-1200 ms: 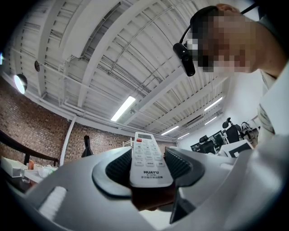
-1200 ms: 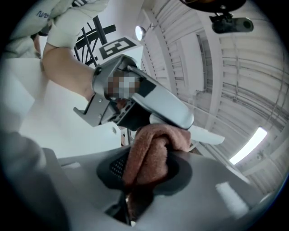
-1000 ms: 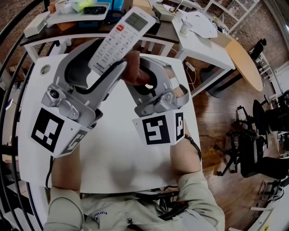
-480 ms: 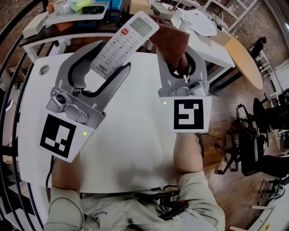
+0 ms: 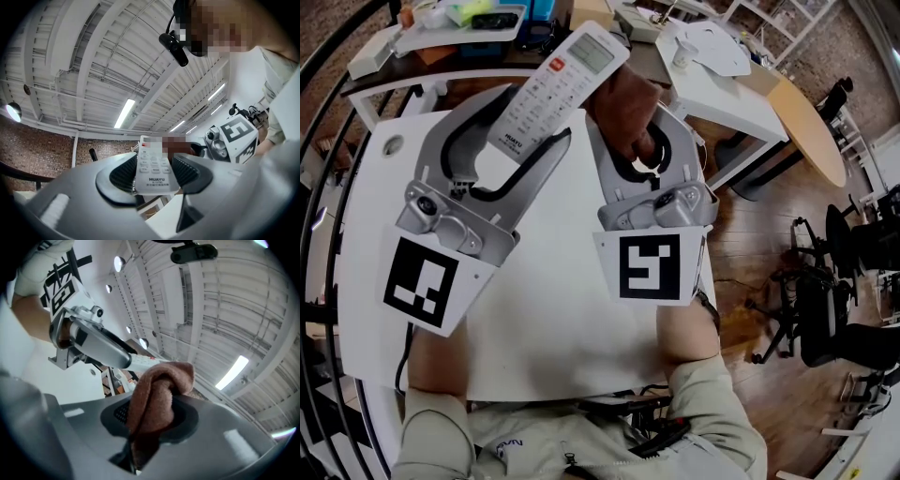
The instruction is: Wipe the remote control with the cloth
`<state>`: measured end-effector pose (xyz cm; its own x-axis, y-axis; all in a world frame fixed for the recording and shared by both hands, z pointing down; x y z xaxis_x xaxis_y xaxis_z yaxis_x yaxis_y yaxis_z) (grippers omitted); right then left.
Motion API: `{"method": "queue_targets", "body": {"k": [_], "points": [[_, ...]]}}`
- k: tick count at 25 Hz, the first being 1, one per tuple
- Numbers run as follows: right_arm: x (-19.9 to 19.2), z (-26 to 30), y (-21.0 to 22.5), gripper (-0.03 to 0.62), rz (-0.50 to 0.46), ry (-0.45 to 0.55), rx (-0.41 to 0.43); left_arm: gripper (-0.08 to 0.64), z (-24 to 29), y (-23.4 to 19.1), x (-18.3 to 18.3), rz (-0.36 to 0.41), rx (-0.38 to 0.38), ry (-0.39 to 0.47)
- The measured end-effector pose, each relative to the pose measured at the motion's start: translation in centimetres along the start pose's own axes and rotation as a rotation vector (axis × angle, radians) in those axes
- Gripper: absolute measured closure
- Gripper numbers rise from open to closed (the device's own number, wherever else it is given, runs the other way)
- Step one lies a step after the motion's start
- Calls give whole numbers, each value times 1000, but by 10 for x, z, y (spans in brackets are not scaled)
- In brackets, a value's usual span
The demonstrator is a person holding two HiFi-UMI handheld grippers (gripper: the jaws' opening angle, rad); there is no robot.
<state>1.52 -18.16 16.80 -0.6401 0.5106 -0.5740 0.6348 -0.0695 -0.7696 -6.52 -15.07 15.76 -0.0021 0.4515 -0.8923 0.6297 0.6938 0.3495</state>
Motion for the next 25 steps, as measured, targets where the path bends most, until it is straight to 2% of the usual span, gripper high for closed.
{"method": "queue_targets", "body": {"k": [4, 8, 16, 20, 25], "points": [[8, -7, -14, 492, -46, 53, 47, 318, -1, 1, 4, -37, 1, 30], [16, -12, -31, 492, -79, 98, 109, 318, -6, -4, 4, -24, -14, 61], [23, -24, -40, 492, -43, 171, 213, 318, -8, -4, 10, -134, -28, 108], [19, -20, -33, 492, -1, 172, 201, 318, -9, -5, 9, -172, -43, 127], [5, -7, -10, 492, 82, 111, 114, 318, -7, -5, 5, -193, -77, 130]]}}
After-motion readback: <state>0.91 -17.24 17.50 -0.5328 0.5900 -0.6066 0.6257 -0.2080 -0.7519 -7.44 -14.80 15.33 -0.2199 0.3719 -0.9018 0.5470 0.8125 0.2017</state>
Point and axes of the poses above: the fingertips, and each gripper's own axes: z forward along the fingers, y to its right, x out of its top, the point moved 3 cm from there along -z, backward along the fingers, and after that the axes turned 10 degrees about -x, right-handed, at the moved point
